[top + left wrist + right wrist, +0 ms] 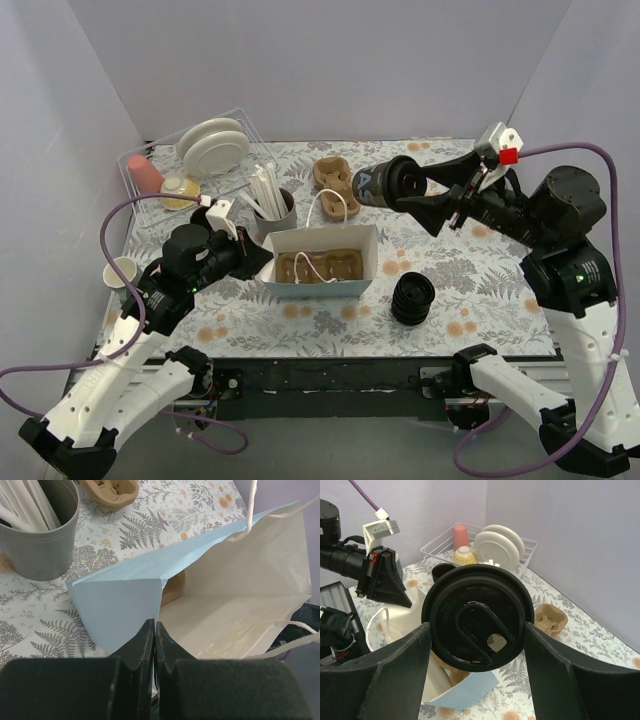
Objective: Pack the takeout coffee
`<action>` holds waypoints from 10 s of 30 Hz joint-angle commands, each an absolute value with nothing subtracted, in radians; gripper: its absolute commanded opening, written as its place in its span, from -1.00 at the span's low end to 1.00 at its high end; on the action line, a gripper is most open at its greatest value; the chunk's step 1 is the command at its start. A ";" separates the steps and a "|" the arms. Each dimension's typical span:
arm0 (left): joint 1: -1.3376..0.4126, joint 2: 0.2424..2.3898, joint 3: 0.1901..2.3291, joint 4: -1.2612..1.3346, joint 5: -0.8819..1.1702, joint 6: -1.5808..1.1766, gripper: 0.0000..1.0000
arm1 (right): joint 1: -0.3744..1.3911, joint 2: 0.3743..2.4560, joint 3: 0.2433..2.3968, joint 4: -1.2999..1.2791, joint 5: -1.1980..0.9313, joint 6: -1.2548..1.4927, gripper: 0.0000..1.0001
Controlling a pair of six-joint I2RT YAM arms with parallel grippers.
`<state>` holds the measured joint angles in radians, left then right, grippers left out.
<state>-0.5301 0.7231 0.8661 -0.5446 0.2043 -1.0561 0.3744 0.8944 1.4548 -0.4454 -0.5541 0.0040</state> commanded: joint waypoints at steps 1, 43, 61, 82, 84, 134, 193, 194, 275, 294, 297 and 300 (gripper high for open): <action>-0.529 0.741 0.903 -0.540 0.164 -1.037 -1.00 | 0.408 0.946 1.503 -0.423 -0.569 -0.032 -0.15; -0.529 0.802 1.098 -0.722 0.032 -1.093 0.40 | 1.222 1.121 1.365 -0.615 0.095 -0.371 -0.24; -0.529 0.724 1.075 -0.948 0.253 -1.328 0.19 | 1.295 1.154 1.327 -0.560 0.202 -0.299 -0.28; -0.529 0.715 0.977 -0.835 0.207 -1.235 -0.53 | 1.335 1.158 1.295 -0.541 0.235 -0.256 -0.31; -0.529 0.716 0.960 -0.806 0.216 -1.209 -0.77 | 1.335 1.157 1.293 -0.543 0.247 -0.271 -0.31; -0.529 0.653 0.735 -0.416 0.434 -0.873 -1.00 | 1.315 0.986 0.897 -0.413 0.492 -0.584 -0.35; -0.529 0.653 0.653 -0.245 0.535 -0.937 -1.00 | 1.072 1.012 0.673 -0.114 0.368 -0.741 -0.35; -0.529 0.653 0.655 -0.245 0.535 -0.939 -1.00 | 1.071 1.009 0.670 -0.106 0.373 -0.729 -0.35; -0.529 0.692 0.621 -0.218 0.563 -1.138 -1.00 | 0.930 1.218 0.529 0.373 0.291 -1.028 0.05; -0.531 0.719 0.626 -0.203 0.572 -1.137 -1.00 | 0.913 1.253 0.549 0.374 0.304 -1.025 0.15; -0.531 0.723 0.624 -0.196 0.572 -1.146 -1.00 | 0.914 1.270 0.563 0.365 0.310 -1.003 0.08; -0.531 0.723 0.620 -0.186 0.577 -1.158 -1.00 | 0.914 1.275 0.560 0.391 0.319 -0.982 0.15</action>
